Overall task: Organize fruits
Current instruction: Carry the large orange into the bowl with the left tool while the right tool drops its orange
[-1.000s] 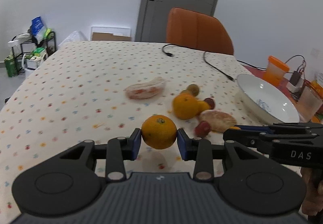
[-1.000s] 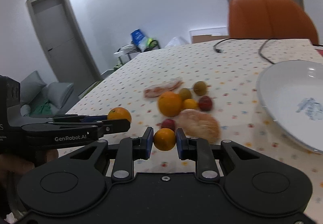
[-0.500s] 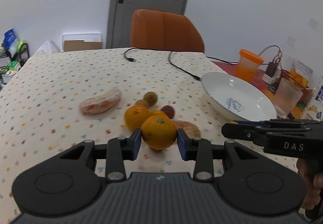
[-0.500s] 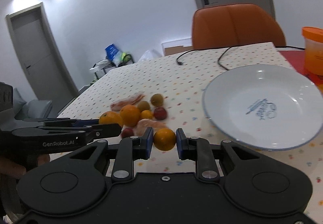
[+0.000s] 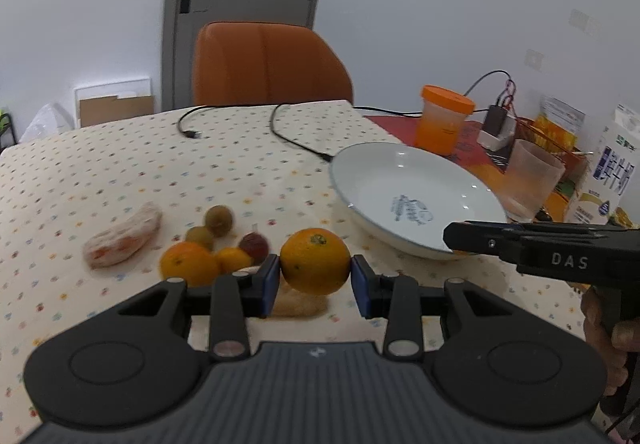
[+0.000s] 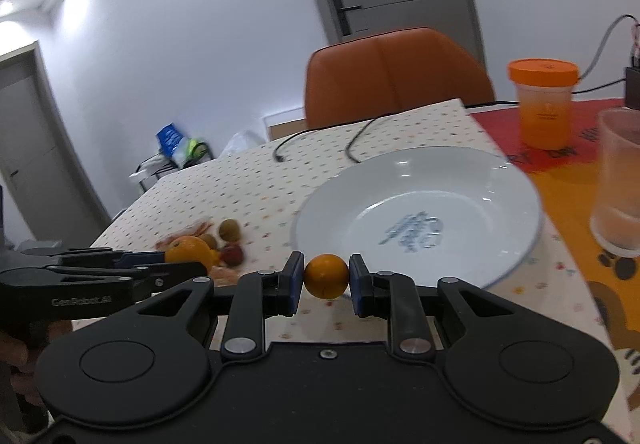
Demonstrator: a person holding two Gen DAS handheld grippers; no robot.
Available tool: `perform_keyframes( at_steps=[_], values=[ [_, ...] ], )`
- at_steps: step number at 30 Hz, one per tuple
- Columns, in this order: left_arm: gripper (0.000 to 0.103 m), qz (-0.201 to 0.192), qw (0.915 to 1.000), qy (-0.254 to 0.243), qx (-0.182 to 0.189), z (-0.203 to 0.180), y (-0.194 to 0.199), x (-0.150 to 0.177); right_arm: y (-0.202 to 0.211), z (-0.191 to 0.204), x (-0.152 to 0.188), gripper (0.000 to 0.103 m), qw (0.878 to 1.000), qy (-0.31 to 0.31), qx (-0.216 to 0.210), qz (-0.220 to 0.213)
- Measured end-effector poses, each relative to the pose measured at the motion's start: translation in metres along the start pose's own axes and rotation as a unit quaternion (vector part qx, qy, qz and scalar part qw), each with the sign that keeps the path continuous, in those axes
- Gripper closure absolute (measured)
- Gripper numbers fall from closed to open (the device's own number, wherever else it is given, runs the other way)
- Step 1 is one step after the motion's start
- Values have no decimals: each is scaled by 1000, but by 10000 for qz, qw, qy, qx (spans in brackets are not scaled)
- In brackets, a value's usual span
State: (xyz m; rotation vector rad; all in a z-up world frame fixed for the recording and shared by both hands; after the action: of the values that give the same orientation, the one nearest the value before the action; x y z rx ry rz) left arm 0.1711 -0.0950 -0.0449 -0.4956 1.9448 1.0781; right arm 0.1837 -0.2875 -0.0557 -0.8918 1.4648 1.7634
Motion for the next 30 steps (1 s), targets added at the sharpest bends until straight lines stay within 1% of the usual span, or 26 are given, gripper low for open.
perform_keyframes(
  at_steps=[8, 10, 15, 20, 23, 28, 30],
  values=[
    [66, 70, 9997, -189, 155, -20, -19, -7, -3, -27, 4, 79, 9993, -251, 275, 21],
    [66, 101, 9995, -246, 191, -24, -25, -9, -1, -31, 6, 75, 9991, -306, 280, -19],
    [66, 184, 9987, -374, 310, -38, -35, -14, 4, -38, 10, 75, 9988, -414, 256, -102],
    [66, 112, 9971, -636, 395, -52, -42, -28, 10, -43, 13, 74, 9982, -534, 208, -185],
    [66, 131, 9967, -702, 383, -56, -48, -33, 14, -44, 16, 71, 9979, -573, 150, -248],
    [66, 197, 9965, -744, 338, -57, -56, -38, 17, -47, 17, 70, 9980, -568, 132, -244],
    [62, 117, 9963, -798, 287, -57, -54, -42, 17, -47, 17, 69, 9978, -589, 146, -249]
  ],
)
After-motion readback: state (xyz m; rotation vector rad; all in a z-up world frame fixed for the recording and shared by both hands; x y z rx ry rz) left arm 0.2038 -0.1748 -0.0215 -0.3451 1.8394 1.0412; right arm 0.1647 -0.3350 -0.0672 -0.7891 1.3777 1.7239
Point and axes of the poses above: each gripper's, at about its wrist camera, not at the fingertips, and y roughly against the way its jaws point, z to its left, x to its underside, the point moved 4 cm from there along -y, roughly the way its jaws point, and after that the axes turned 15 degrees about x, right-handed, at the moved point
